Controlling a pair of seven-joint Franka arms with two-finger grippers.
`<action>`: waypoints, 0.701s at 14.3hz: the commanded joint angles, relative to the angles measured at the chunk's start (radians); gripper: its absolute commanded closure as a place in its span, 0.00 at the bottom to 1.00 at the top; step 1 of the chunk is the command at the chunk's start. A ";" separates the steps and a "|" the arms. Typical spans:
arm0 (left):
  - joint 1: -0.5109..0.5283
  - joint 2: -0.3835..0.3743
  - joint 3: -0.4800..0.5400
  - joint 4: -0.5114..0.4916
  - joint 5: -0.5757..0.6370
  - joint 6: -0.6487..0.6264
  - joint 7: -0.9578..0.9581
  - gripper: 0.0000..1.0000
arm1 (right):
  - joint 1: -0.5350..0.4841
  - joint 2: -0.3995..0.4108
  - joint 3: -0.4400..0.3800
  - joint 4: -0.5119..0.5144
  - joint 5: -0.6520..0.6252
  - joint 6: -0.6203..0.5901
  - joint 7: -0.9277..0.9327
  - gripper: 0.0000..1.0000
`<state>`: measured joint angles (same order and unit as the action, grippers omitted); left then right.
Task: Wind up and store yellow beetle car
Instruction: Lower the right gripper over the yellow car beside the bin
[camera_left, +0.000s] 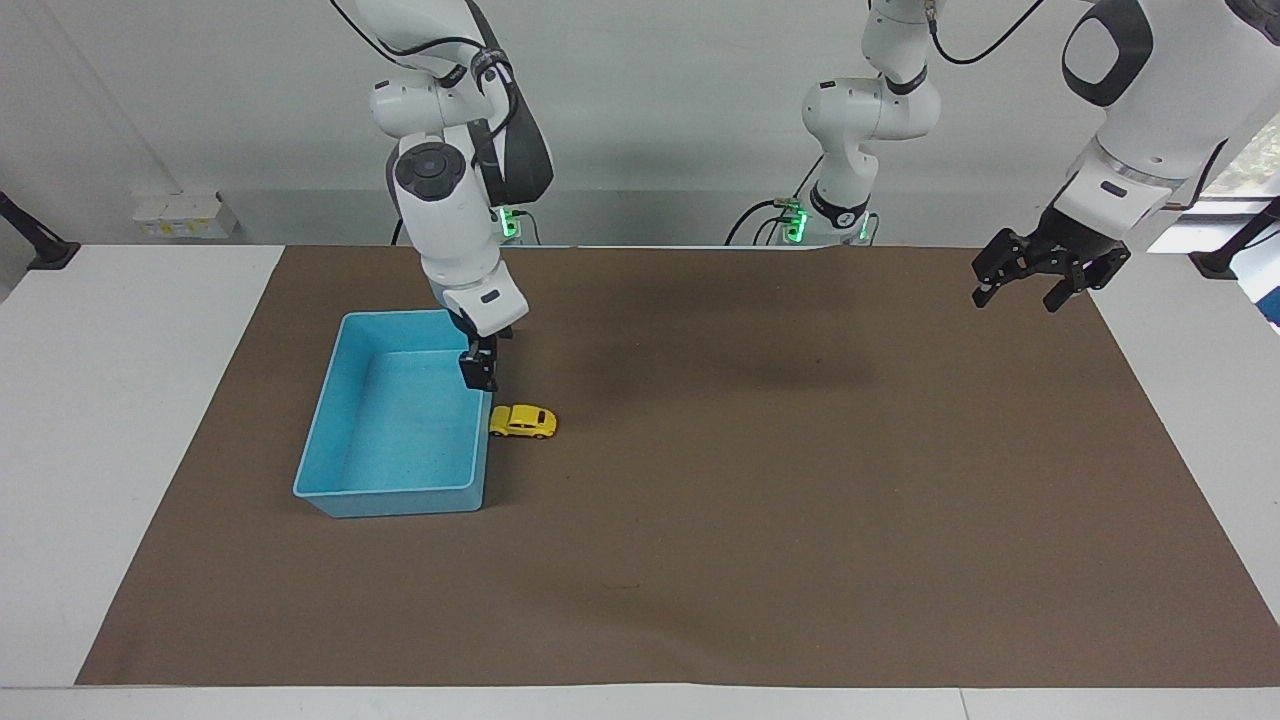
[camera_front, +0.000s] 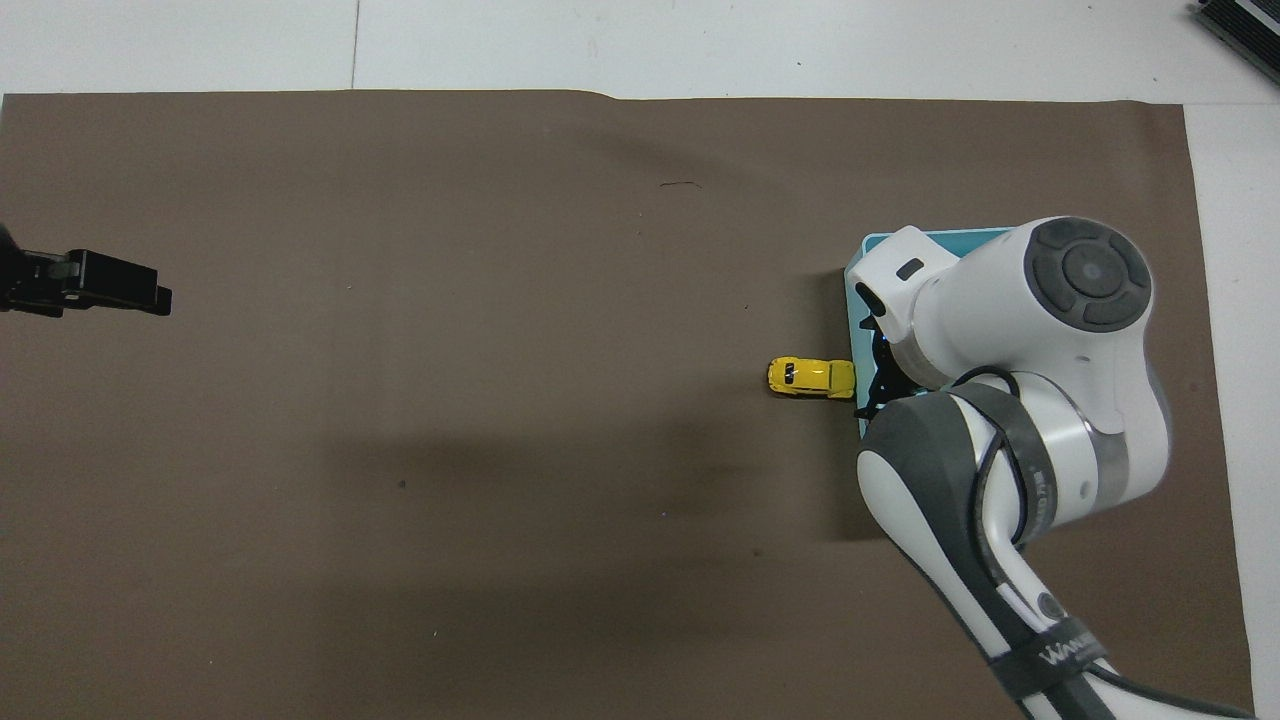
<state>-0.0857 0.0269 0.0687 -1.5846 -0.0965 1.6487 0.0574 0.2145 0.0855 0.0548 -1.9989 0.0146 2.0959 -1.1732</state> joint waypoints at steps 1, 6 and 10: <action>0.027 -0.001 -0.010 0.008 0.012 -0.010 -0.013 0.00 | -0.003 0.029 0.000 -0.066 -0.013 0.099 -0.020 0.00; 0.027 -0.021 -0.015 0.009 0.150 -0.119 -0.004 0.00 | 0.011 0.097 0.000 -0.064 -0.018 0.179 -0.020 0.00; 0.026 -0.028 -0.015 0.003 0.143 -0.128 -0.010 0.00 | 0.029 0.155 0.000 -0.066 -0.025 0.242 -0.020 0.00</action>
<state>-0.0671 0.0112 0.0646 -1.5838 0.0239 1.5470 0.0541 0.2378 0.2152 0.0557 -2.0609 0.0087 2.3017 -1.1735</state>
